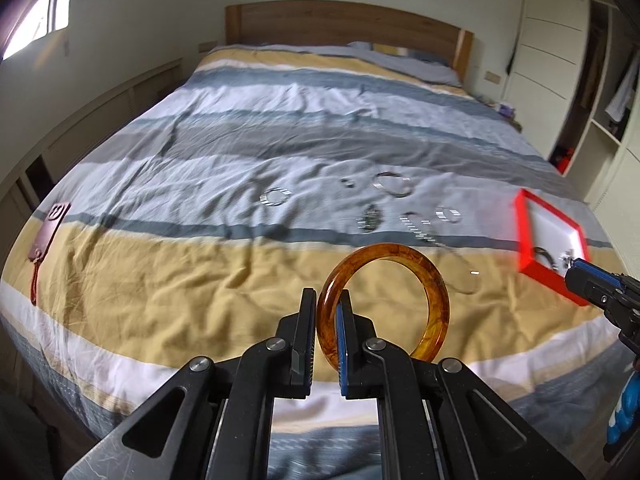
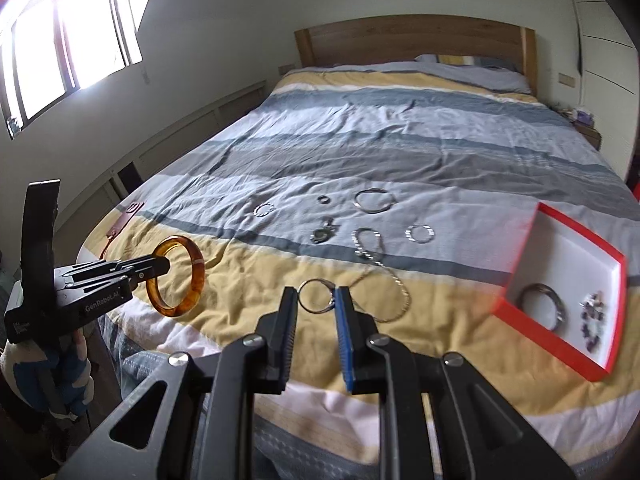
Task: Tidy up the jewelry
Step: 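Carry the amber bangle and silver ring into the red box and release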
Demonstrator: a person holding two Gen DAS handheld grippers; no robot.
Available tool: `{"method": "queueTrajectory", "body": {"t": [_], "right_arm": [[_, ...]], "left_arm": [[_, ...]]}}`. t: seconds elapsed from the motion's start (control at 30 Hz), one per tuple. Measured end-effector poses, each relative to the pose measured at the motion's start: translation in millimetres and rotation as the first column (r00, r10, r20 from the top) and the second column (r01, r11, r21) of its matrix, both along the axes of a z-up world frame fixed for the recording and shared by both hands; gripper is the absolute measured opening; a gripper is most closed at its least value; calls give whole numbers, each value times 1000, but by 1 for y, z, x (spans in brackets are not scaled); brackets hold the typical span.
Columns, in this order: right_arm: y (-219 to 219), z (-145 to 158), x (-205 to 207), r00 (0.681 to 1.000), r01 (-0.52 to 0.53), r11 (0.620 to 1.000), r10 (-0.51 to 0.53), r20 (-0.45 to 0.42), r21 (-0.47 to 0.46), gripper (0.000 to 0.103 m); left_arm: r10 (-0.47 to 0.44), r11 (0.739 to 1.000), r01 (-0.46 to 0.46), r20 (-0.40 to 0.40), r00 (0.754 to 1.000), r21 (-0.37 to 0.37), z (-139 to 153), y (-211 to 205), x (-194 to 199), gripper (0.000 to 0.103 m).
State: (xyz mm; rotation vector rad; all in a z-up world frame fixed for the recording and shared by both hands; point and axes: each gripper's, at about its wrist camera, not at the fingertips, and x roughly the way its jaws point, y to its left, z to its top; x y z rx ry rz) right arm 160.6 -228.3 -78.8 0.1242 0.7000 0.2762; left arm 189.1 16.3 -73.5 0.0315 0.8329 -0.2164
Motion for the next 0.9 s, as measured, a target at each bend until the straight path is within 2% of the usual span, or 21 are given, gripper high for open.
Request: {"method": "queueTrajectory", "body": {"t": [0.2,0.37,0.6,0.9], "right_arm": [[-50,0,-29,997,80,997,-81,18,16,18],[-102,-12,-33,988,157,988,-157,6,14,18],[-190,-32,-7,961,274,962,-274,-31,-17,18],[-268,-51,52,934,345,932,-353,-62,-107,18]], "left_arm": [[-95,995,95,3,995,-4,7,-53,-17,9],[-208,978,208,-14,978,18,4,-112,-15,9],[-356,934,357,-54,933,24,-7,-213,19,9],[-502,859,507,-83,861,72,-39,-352,84,9]]}}
